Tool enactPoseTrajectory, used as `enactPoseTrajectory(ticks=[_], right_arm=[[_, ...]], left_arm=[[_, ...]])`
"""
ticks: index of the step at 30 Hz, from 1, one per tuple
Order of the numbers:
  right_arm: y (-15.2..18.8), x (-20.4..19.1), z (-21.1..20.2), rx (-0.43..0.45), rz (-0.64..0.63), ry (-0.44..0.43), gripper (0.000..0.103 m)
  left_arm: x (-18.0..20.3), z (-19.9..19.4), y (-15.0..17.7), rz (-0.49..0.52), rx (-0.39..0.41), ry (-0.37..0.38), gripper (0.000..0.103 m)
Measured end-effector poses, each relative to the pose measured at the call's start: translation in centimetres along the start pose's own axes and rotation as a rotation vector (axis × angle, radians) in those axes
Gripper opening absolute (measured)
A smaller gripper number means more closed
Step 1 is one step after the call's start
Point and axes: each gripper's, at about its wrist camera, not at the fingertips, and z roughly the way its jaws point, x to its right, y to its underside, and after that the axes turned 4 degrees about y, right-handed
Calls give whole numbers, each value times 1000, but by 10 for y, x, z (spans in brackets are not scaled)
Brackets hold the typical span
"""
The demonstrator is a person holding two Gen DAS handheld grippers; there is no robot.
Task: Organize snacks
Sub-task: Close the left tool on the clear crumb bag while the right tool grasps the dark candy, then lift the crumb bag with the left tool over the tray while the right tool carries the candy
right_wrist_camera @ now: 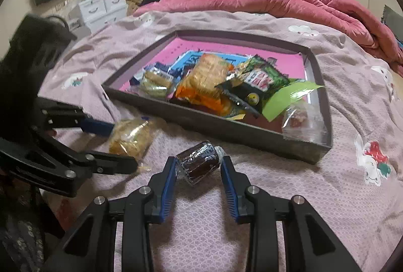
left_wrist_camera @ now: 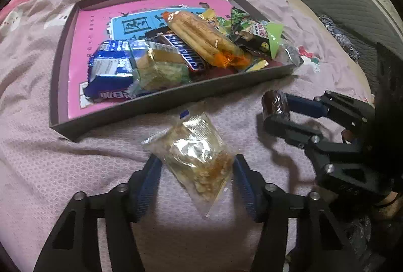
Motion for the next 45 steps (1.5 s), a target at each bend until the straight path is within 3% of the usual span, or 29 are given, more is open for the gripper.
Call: enactPoseTrajectory(ticks=[10,24,31,45], right_arm=[[-6,-1,-14,49,19,-17,36],[-9,5,-25,101,50,-20,36],[-13,8,-30,134,60,-15,36],[-23,18,-29,165,92,33,36]], left_arm=[[-2,-7,-1,-34,20,19,48],[-6,-53,-7,-77,121,29,47],[-21,-79,-19,-138,213,-8,47],[-36,-70,-35,-167,247,-133,47]])
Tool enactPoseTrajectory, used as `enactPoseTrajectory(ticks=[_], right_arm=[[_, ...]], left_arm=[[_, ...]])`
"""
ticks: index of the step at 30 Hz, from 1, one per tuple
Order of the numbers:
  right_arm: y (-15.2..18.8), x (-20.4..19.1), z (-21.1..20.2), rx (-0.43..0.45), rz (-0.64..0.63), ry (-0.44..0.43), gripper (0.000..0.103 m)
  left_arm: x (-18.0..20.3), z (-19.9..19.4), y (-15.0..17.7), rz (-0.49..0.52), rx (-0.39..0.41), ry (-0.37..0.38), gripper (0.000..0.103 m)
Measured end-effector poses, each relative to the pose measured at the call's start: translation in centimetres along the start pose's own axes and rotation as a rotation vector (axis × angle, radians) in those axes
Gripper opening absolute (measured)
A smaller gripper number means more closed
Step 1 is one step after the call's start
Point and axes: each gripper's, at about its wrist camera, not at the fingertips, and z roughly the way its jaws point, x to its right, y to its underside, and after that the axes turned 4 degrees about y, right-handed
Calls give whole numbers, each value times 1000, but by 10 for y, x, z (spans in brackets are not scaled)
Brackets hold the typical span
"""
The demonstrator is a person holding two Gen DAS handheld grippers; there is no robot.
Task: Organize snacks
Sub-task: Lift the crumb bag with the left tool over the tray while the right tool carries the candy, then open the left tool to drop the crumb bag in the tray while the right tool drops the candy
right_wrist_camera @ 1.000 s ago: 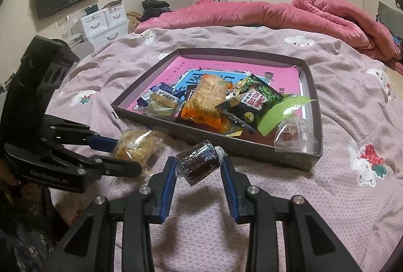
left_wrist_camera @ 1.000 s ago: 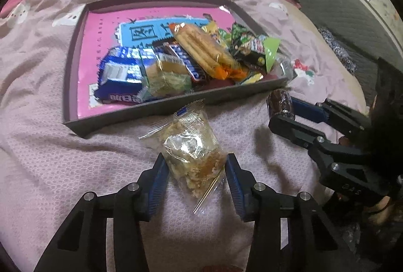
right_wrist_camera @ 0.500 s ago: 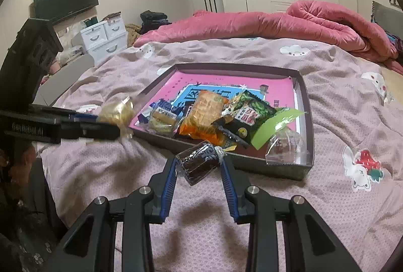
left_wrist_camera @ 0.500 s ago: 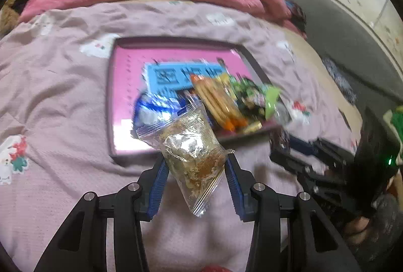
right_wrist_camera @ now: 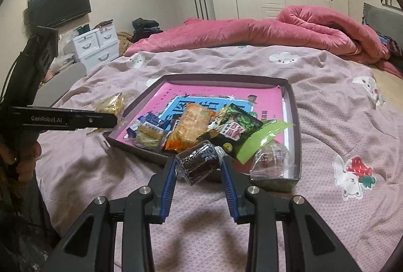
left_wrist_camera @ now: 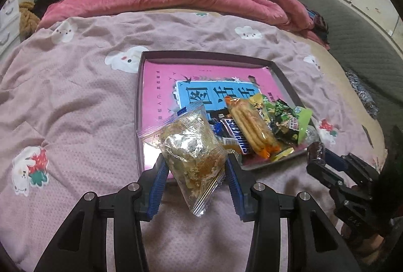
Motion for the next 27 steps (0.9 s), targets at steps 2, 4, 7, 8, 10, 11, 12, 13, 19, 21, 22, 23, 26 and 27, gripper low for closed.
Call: enactPoseTrajectory(ticks=[2,4,7,8,10,11,12,13,19,21,22,23,26,27], right_arm=[[0,2,1,1,7,12,36],[-1,4,3,1,11,23,36],[-3,8,6,3,19,37,36],[-4,9,8,2,22,37,36],[-6,9,10,6,20,47,36],[-7,9,11,7,16,44,36],[-8,8,12,8,12,44,36],[-10,6,14,9,5,42,36],[-12,-2,28,-12,-18,32,36],[-11,-5,33,-25,-28,27,36],[-10,-6,35,-29,-32,28,36],[-10,-7,38,-35,-38,30,36],[-8,-8,45,-47,-45,42,36],[-8,-7,46,-46,-44,47,36]], left_arm=[[-1,3,0,-3,-3,-1,47],[-1,6,-1,-5,-4,-6,47],[-3,10,-2,-14,-4,-8,47],[-3,11,-3,-16,-4,-10,47],[-5,15,-4,-22,-7,-12,47],[-5,16,-5,-25,-7,-12,47],[-6,17,-5,-27,-6,-11,47],[-7,19,-6,-28,-8,-14,47],[-9,29,-8,-34,-13,-16,47],[-10,30,-9,-36,-10,-16,47],[-10,30,-9,-37,-11,-16,47],[-11,30,-9,-38,-11,-18,47],[-12,32,-10,-43,-11,-17,47],[-13,32,-10,-45,-11,-19,47]])
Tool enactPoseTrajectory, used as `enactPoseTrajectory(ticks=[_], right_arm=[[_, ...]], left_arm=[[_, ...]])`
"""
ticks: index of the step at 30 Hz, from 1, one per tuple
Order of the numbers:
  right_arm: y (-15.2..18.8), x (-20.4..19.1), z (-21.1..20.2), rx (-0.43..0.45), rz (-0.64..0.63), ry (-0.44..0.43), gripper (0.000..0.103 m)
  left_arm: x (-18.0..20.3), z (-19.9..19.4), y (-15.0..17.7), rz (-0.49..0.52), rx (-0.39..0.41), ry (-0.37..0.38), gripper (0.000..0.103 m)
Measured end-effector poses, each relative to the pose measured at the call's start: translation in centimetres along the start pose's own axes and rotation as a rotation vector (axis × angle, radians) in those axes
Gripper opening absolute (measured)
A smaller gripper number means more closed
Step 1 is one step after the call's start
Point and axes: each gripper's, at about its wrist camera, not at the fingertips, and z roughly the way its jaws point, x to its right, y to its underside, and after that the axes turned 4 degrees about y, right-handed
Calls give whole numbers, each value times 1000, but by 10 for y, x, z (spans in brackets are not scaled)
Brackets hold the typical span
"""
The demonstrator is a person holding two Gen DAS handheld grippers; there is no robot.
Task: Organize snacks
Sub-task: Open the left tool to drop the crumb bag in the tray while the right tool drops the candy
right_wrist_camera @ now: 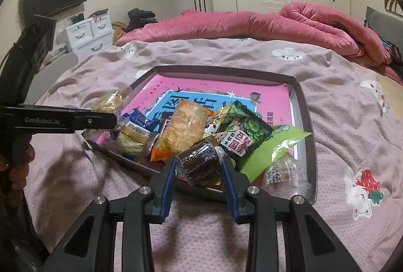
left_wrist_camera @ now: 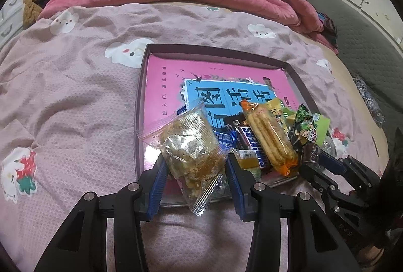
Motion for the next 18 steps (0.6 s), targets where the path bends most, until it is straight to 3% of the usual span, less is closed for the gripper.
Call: enactPoseTrajectory(ticks=[11,18], right_arm=[[-3,10,10,9,20,61,36],[-3,8,10,21,10,37,36]], left_arm=[[-2,7,-1,-10,-7,3,48],[-3,9,0,-11,-8,5,48]])
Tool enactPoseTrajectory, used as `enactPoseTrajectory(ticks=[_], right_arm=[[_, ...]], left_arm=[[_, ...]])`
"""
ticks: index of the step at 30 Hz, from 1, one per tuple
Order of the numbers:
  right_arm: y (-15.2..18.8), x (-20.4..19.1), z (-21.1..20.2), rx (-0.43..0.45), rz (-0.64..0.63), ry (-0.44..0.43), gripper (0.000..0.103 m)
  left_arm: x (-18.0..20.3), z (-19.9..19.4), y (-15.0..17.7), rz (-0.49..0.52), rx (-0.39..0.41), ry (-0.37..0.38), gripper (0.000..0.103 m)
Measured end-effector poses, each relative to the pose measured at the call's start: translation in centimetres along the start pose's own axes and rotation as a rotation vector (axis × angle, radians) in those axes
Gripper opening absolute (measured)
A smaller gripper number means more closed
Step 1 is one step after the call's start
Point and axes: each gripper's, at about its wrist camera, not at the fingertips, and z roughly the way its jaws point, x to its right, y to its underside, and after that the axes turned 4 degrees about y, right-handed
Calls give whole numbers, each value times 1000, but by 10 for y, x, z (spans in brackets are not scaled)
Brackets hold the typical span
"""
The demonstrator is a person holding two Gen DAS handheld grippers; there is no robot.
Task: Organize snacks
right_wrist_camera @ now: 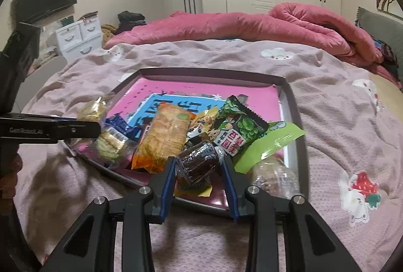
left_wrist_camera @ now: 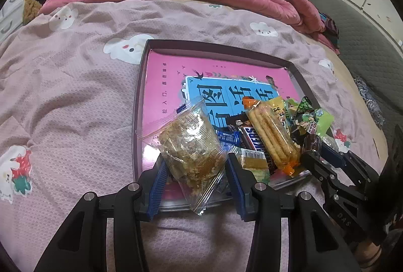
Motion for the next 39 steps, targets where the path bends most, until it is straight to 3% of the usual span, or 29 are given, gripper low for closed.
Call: enactPoseTrajectory(ticks=[11,15,21,32,35,39], right_arm=[[5,-1,-1,4,-9,1,37],[7,2,-5,14,5,15,39],[6,5,-14,37,13,10,47],[4,2,-25,53,7,6,49],[3,0,-32,65,9,11,53],[1,-2,-43,88,7,17,56]], left_arm=[[-4,2,0,-16,-2,5,49],[-4,1,0,-20,-4,7,56],[0,-1,1,-7,-5,15,59],[5,-13,0,1,15,12,62],[7,-21,1,7,32,8,74],[9,-30,3,13,46,9,74]])
